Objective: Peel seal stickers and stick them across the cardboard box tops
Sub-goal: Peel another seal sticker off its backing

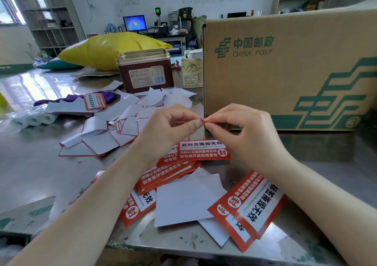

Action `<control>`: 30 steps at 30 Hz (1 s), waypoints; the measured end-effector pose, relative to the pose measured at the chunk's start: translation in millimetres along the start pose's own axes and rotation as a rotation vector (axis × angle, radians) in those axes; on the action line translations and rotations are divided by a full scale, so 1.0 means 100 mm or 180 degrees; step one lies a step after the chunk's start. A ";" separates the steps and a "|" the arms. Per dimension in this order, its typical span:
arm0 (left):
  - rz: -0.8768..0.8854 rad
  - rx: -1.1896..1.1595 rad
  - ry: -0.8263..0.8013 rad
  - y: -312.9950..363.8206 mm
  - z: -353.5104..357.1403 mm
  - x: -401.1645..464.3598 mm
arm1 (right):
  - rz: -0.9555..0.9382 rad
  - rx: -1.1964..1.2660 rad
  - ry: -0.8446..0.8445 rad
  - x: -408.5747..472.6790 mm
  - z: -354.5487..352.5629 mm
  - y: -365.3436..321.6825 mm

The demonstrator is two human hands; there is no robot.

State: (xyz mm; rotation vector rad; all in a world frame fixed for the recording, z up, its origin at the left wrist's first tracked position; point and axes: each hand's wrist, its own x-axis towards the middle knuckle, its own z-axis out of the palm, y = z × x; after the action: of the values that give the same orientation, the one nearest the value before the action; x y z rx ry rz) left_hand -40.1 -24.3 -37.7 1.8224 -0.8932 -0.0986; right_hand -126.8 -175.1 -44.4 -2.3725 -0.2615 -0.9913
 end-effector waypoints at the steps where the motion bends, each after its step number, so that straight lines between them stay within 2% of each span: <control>1: -0.0010 -0.0051 0.0020 0.00 0.00 0.00 | -0.0006 -0.0001 -0.0002 0.01 0.00 -0.01; 4: -0.0084 -0.0341 0.0102 0.00 -0.02 0.00 | 0.0173 -0.0057 -0.0184 0.02 -0.01 -0.01; 7: -0.0248 -0.0566 -0.0037 -0.01 -0.05 0.01 | 0.0270 -0.0176 -0.0323 0.01 0.00 0.04; 14: -0.0277 -0.0551 -0.0299 0.00 -0.06 0.00 | -0.0065 -0.0178 0.0565 -0.01 -0.02 0.12; 21: -0.0381 -0.0619 -0.0314 0.00 -0.04 0.02 | -0.0206 -0.0161 0.0671 0.00 -0.03 0.12; 26: -0.0342 -0.1216 -0.0479 -0.03 -0.08 0.01 | -0.0094 0.0055 0.0537 0.00 -0.03 0.13; 30: -0.0259 -0.1638 -0.0403 0.00 -0.08 0.00 | 0.0062 0.0148 0.0270 0.00 0.01 0.13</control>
State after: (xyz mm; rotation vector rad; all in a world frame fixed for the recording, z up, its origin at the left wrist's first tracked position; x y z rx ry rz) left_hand -36.1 -18.6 -34.4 1.3793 -0.7916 -0.4577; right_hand -121.7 -185.5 -50.7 -2.2810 -0.2266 -1.0624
